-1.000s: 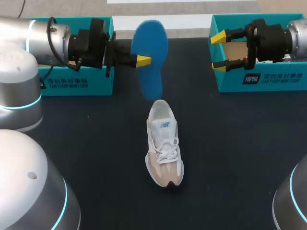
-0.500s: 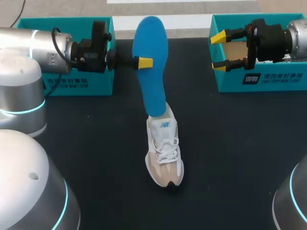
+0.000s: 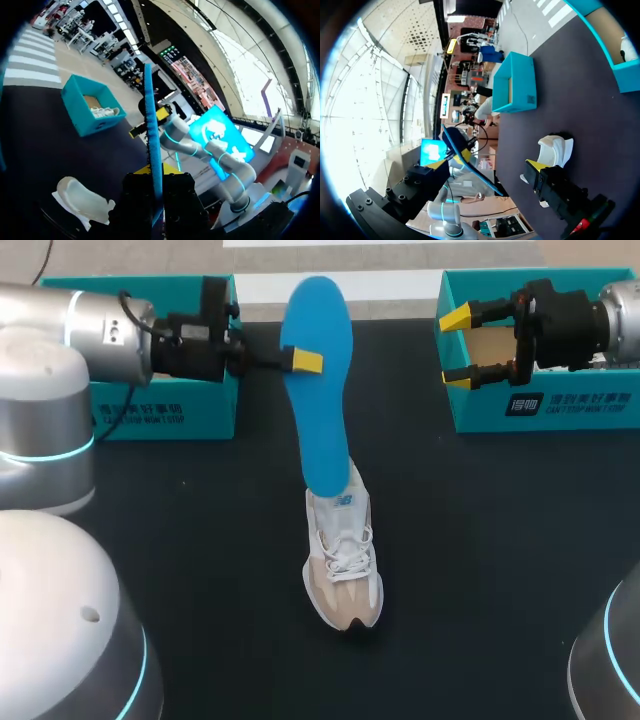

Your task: Take the shoe out of the shoebox, open the shoe tongue, remove and reinsert the insole, then place the shoe into the shoebox

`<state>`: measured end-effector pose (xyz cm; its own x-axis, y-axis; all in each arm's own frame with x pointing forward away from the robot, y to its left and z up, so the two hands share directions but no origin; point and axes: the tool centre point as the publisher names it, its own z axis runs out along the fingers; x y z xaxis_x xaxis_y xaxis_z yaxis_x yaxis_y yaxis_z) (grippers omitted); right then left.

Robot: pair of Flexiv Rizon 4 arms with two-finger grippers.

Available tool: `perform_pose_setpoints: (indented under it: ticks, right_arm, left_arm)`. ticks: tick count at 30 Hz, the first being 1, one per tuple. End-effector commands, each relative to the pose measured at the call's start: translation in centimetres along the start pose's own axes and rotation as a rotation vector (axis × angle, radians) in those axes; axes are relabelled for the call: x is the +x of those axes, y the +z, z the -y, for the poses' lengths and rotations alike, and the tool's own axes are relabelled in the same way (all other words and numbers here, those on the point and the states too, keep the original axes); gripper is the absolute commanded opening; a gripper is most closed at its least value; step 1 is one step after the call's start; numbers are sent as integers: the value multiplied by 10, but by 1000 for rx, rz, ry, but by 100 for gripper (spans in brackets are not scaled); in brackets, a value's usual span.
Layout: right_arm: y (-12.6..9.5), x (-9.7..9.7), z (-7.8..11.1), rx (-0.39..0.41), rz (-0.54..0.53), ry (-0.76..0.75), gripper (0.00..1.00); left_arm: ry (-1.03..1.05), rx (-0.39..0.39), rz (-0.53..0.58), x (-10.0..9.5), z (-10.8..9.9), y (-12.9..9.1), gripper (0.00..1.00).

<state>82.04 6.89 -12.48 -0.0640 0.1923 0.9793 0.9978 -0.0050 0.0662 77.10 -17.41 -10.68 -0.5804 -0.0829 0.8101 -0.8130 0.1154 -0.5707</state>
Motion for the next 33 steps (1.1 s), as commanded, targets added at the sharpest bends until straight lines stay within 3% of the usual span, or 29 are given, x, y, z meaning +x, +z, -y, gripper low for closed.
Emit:
perform_pose_setpoints:
  ticks: [1, 6, 19, 33]
  right_arm:
    - [1, 0, 0, -2, 1, 0, 100]
    - [1, 0, 0, -2, 1, 0, 100]
    - [1, 0, 0, -2, 1, 0, 100]
    - [1, 0, 0, -2, 1, 0, 100]
  left_arm:
    - [-1311, -127, 18, 0, 3, 0, 0]
    - [-1311, -127, 18, 0, 3, 0, 0]
    - [-1037, -173, -246, -22, -14, 10, 0]
    - [-834, -149, -271, -18, -6, 8, 0]
